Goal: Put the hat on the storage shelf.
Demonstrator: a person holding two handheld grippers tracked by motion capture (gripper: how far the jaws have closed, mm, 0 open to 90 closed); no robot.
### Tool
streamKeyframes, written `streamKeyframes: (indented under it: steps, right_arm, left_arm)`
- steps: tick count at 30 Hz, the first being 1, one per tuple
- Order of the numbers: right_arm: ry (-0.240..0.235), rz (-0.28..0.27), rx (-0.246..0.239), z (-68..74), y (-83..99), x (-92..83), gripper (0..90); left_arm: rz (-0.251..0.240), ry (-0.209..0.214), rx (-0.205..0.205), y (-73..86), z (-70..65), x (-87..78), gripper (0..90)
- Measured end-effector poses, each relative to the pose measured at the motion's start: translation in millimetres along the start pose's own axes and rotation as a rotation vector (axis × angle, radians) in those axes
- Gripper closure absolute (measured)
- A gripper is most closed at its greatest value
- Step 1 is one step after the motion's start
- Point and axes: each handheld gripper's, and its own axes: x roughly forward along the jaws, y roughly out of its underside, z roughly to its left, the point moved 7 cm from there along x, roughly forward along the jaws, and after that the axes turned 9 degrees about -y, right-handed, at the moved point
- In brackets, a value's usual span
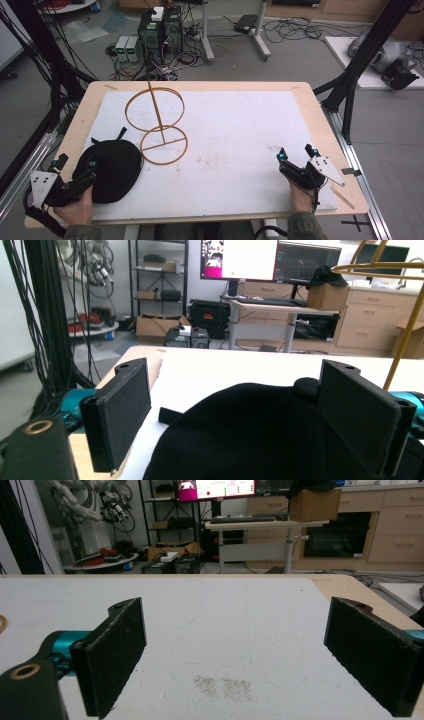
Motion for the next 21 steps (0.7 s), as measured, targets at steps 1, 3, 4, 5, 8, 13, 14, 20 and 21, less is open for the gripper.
streamKeyframes:
  steps: [1,3,4,5,8,13,14,20,21]
  right_arm:
    - [0.001,-0.001,-0.002,-0.2,-0.3,-0.2,8.9]
    - [0.002,0.0,0.002,0.0,0.1,-0.3,8.9]
    - [0.004,0.001,0.001,-0.2,0.2,-0.3,8.9]
    - [0.005,0.002,0.001,-0.3,0.1,-0.5,8.9]
    - [0.012,-0.003,-0.001,-0.7,-0.6,-1.5,8.9]
    - [0.025,0.001,0.004,-0.9,-0.1,-2.4,9.0]
    - [0.025,-0.002,0.003,-0.9,-0.2,-2.3,8.9]
    - [0.02,0.003,0.004,-0.5,0.4,-1.9,8.9]
    - [0.02,0.001,0.003,-0.7,0.5,-1.4,8.9]
  left_arm:
    - [-0.004,0.001,0.004,-0.7,-0.7,-0.3,14.8]
    - [-0.007,0.004,0.005,-1.0,-2.1,-0.3,14.8]
    - [-0.007,0.007,0.004,-0.8,-2.8,-0.2,14.8]
    - [-0.003,0.01,0.008,-0.2,-3.0,-0.4,14.8]
    - [-0.006,0.004,0.002,-0.6,-2.5,-0.5,14.8]
    - [-0.002,-0.002,-0.017,0.0,1.1,-0.4,14.8]
    - [-0.003,-0.004,-0.02,-0.1,1.6,-0.5,14.8]
    - [0.008,-0.004,-0.015,0.9,2.5,0.2,14.7]
    - [0.008,-0.005,-0.017,0.9,2.8,0.6,14.4]
